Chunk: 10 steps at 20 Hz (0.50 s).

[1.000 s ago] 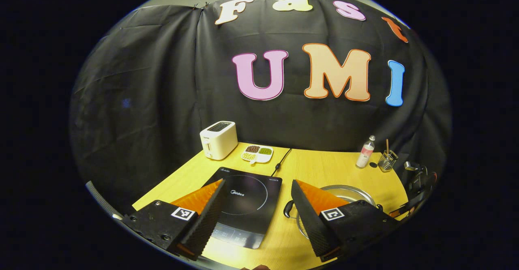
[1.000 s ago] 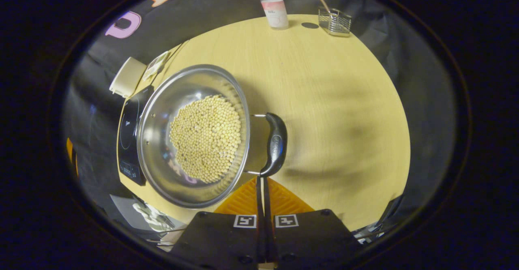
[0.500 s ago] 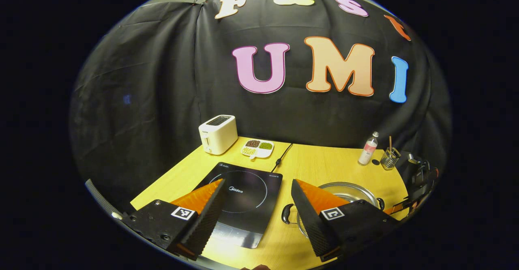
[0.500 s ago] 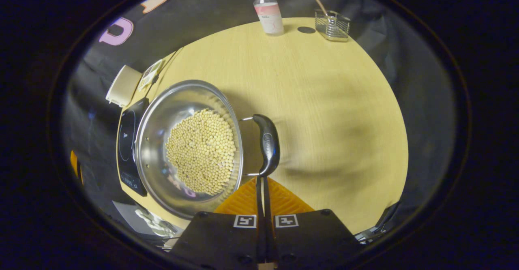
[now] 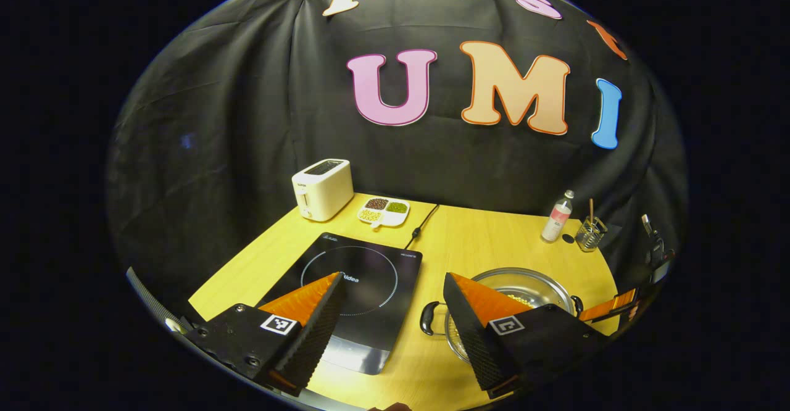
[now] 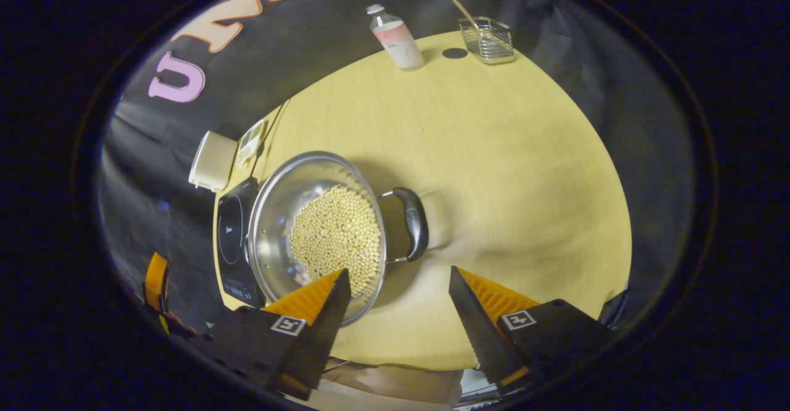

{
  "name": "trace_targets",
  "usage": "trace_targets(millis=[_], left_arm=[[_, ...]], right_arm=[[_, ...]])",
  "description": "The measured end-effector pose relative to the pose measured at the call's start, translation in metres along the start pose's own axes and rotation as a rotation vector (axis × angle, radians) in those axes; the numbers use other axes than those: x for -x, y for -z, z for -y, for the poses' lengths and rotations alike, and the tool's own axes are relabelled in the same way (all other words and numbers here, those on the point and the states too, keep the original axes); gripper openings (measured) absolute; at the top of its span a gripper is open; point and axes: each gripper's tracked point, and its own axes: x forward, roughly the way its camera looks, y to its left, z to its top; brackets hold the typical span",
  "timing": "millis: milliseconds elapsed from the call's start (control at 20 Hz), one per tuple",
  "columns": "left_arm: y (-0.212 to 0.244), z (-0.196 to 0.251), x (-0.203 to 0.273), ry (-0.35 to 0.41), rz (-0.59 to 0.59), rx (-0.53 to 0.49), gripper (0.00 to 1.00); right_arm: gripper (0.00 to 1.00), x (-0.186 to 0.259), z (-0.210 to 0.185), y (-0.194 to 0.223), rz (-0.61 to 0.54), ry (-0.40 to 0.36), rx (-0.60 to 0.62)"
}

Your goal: First push the handle of the pot to place it horizontally, then grasp the pot with both hands and set it on the induction cooktop.

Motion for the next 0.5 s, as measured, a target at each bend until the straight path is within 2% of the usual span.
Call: trace_targets(millis=[50, 150, 200, 400, 450, 500], left_arm=[[0.005, 0.004, -0.002, 0.015, -0.016, 0.003, 0.97], [0.014, 0.012, -0.008, 0.041, -0.051, 0.011, 0.97], [0.02, 0.016, -0.012, 0.051, -0.072, 0.017, 0.97], [0.05, 0.025, -0.031, 0.081, -0.172, 0.007, 0.98], [0.06, 0.029, -0.038, 0.091, -0.204, -0.002, 0.97], [0.069, 0.033, -0.044, 0.103, -0.237, -0.011, 0.97]], right_arm=[[0.92, 0.001, 0.0, -0.005, 0.017, -0.006, -0.004], [0.93, 0.001, 0.001, -0.018, 0.052, -0.011, -0.016], [1.0, -0.001, 0.002, -0.023, 0.067, -0.008, -0.023], [1.0, -0.016, 0.002, -0.029, 0.077, 0.004, -0.018], [0.94, -0.019, 0.004, -0.028, 0.071, 0.008, -0.016], [0.94, -0.022, 0.005, -0.029, 0.066, 0.011, -0.014]])
